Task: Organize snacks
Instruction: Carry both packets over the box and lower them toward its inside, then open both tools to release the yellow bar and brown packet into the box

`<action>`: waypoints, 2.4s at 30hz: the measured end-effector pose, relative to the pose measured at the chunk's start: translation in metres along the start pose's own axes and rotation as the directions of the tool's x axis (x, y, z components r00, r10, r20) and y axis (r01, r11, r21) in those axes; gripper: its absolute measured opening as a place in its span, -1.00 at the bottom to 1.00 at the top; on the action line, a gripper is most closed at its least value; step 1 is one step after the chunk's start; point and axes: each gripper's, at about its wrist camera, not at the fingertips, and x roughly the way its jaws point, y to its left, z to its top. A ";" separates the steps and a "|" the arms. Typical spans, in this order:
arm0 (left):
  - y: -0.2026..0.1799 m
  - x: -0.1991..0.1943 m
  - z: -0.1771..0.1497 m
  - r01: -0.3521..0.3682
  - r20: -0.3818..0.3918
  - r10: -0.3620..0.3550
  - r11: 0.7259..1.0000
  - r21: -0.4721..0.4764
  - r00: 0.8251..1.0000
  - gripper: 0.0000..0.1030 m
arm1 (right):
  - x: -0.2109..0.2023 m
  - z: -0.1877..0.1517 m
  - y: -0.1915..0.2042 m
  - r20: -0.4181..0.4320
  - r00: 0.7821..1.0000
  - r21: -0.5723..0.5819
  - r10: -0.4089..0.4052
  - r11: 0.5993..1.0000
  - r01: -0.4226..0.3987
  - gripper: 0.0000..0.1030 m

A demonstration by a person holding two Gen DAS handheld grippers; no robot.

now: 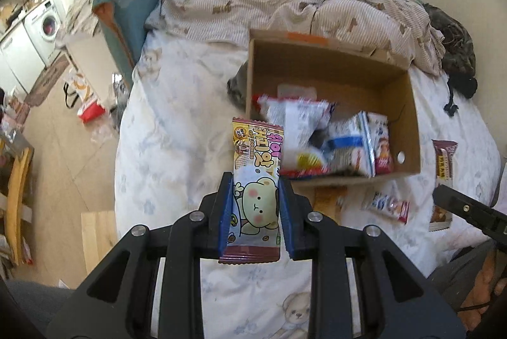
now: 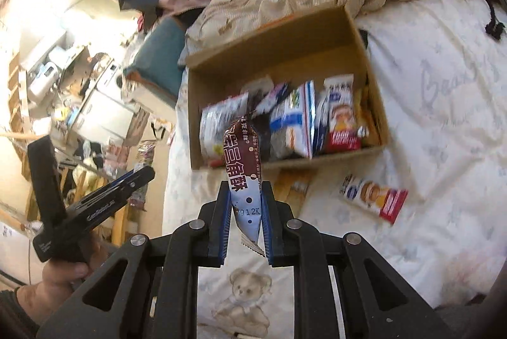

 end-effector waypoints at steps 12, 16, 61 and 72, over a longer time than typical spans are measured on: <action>-0.056 0.023 0.054 -0.010 0.033 0.008 0.996 0.086 0.999 -0.55 | 0.024 0.061 -0.028 0.057 0.997 0.041 -0.057 0.998 0.055 -0.64; -0.067 0.042 0.069 -0.024 0.022 0.022 0.995 0.093 1.000 -0.55 | 0.031 0.075 -0.036 0.054 0.996 0.057 -0.075 0.996 0.072 -0.64; -0.079 0.076 0.084 -0.031 0.034 0.027 0.993 0.113 0.999 0.79 | 0.058 0.112 -0.067 0.023 0.992 0.161 -0.125 0.980 0.119 -0.18; -0.045 0.052 0.067 -0.015 0.079 0.009 0.997 0.071 0.997 0.80 | 0.038 0.096 -0.073 0.045 0.994 0.227 -0.100 0.970 0.087 0.55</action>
